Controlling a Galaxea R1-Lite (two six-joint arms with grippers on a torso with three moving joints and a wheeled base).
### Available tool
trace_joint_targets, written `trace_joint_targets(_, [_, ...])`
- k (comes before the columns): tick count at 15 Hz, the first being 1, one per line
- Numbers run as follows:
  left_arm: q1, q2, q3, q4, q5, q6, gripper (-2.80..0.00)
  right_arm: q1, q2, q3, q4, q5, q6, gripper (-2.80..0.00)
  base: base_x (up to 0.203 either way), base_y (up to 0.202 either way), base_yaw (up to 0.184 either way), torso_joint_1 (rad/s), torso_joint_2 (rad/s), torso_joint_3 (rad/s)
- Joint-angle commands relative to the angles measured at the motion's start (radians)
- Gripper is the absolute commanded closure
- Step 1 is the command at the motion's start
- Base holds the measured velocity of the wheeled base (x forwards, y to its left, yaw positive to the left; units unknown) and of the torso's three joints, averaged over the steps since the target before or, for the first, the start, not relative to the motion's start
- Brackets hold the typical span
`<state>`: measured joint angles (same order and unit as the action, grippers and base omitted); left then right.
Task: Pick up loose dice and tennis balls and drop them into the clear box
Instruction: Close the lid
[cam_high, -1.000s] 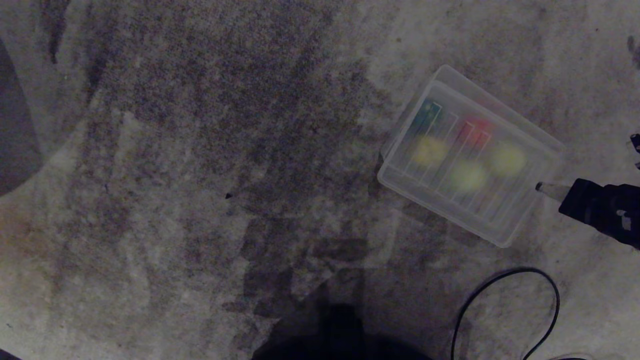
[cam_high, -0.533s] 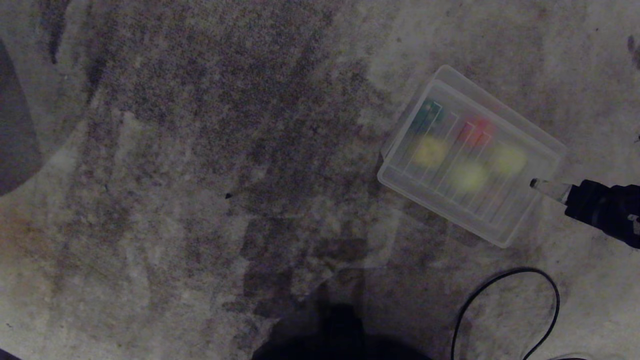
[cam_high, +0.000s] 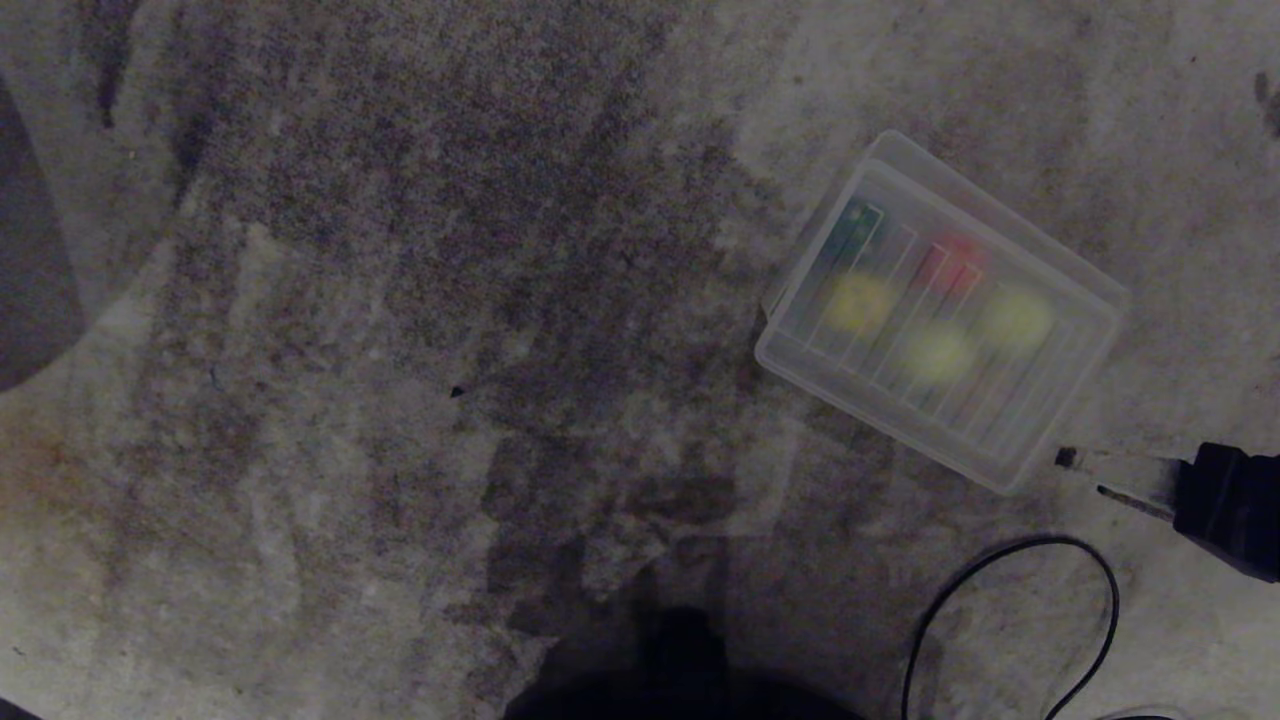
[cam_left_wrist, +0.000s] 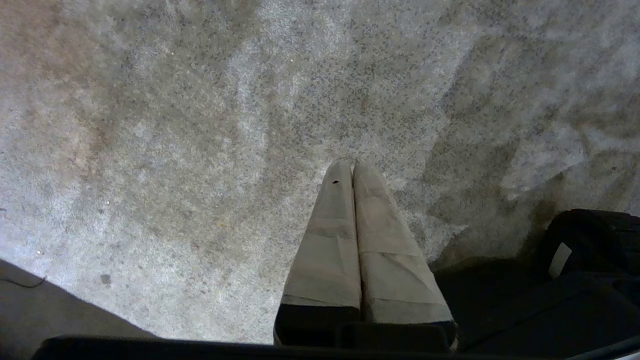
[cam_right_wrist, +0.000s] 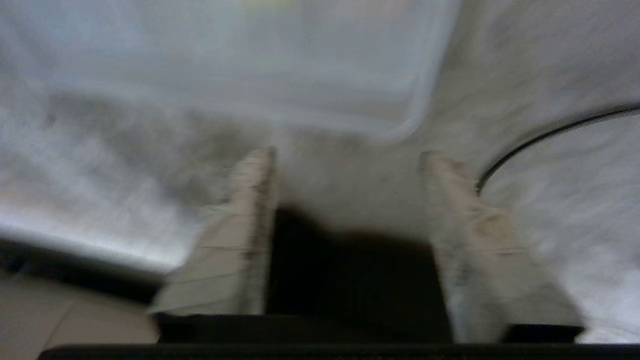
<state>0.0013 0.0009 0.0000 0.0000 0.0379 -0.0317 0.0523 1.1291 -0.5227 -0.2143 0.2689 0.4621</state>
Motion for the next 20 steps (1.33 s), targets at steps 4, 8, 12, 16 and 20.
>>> trace_joint_targets(4, [0.000, 0.001, 0.002, 0.000, 0.000, -0.001, 0.00, 0.064, 0.125, -0.124, 0.171, 0.006, 0.012, 0.00, 0.000, 0.000, 0.000, 0.000, 0.00, 0.000])
trace_joint_targets(8, [0.000, 0.001, 0.002, 0.000, 0.000, -0.001, 0.00, 0.101, 0.273, -0.170, 0.174, 0.008, 0.017, 0.00, 0.000, 0.000, 0.000, 0.000, 0.00, 0.000])
trace_joint_targets(12, [0.000, 0.001, 0.002, 0.000, 0.000, -0.001, 0.00, 0.119, 0.325, -0.228, 0.179, 0.078, 0.018, 0.00, 0.000, 0.000, 0.000, 0.000, 0.00, 0.000])
trace_joint_targets(16, [0.000, 0.001, 0.002, 0.000, 0.000, -0.001, 0.00, 0.120, 0.347, -0.237, 0.191, 0.133, 0.012, 0.00, 0.000, 0.000, 0.000, 0.000, 0.00, 0.000])
trace_joint_targets(20, [0.000, 0.001, 0.002, 0.000, 0.000, -0.001, 0.00, 0.115, 0.386, -0.253, 0.194, 0.129, 0.009, 0.00, 0.000, 0.000, 0.000, 0.000, 0.00, 0.000])
